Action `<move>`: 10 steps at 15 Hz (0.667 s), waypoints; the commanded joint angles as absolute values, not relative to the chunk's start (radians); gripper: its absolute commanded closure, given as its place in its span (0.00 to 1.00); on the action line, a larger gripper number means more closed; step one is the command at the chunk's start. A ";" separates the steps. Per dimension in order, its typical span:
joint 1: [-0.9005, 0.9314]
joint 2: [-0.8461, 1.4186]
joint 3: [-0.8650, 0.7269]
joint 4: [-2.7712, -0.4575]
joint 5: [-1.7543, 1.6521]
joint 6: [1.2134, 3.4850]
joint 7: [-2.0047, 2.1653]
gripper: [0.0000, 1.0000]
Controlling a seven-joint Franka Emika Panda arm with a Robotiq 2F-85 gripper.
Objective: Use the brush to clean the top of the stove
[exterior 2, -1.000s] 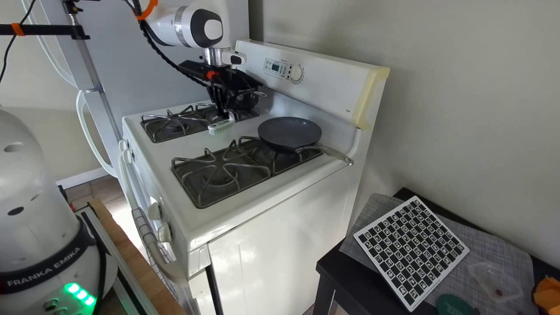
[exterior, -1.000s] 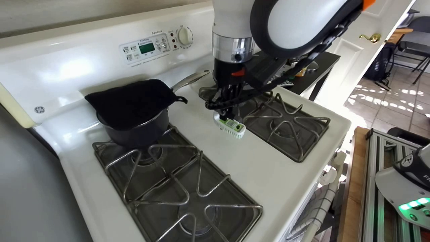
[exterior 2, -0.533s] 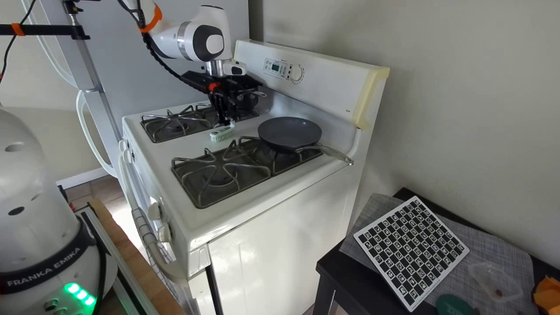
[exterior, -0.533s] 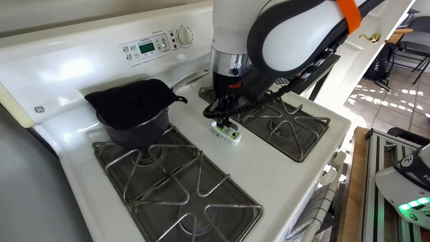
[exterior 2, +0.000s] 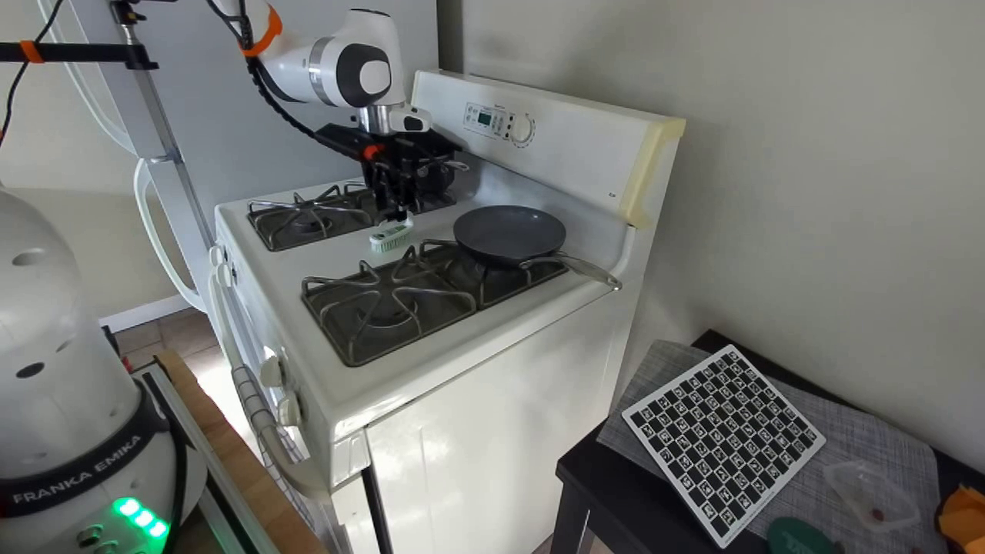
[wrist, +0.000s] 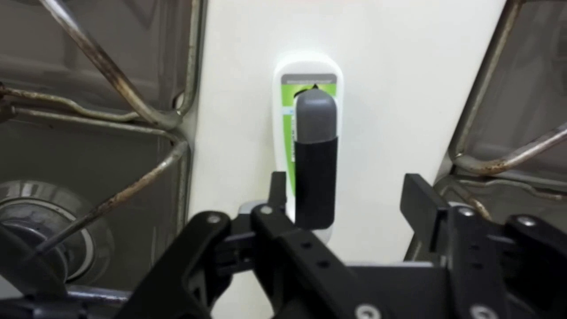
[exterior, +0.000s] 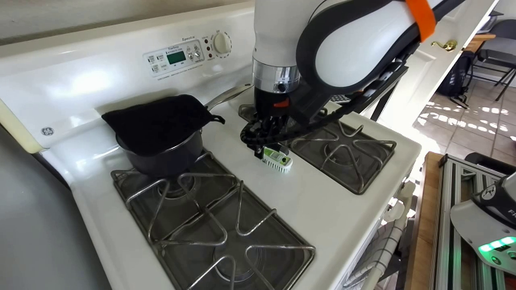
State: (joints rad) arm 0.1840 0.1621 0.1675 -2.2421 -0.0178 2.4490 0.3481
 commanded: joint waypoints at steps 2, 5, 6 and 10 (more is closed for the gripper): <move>0.211 0.084 0.160 -2.253 -0.065 2.391 0.384 0.00; 0.210 0.033 0.166 -2.241 -0.086 2.340 0.391 0.00; 0.205 0.014 0.169 -2.229 -0.080 2.302 0.377 0.00; 0.189 -0.045 0.169 -2.161 -0.072 2.161 0.378 0.00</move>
State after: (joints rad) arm 0.1986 0.0019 0.1684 -2.1962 -0.0707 2.2596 0.3677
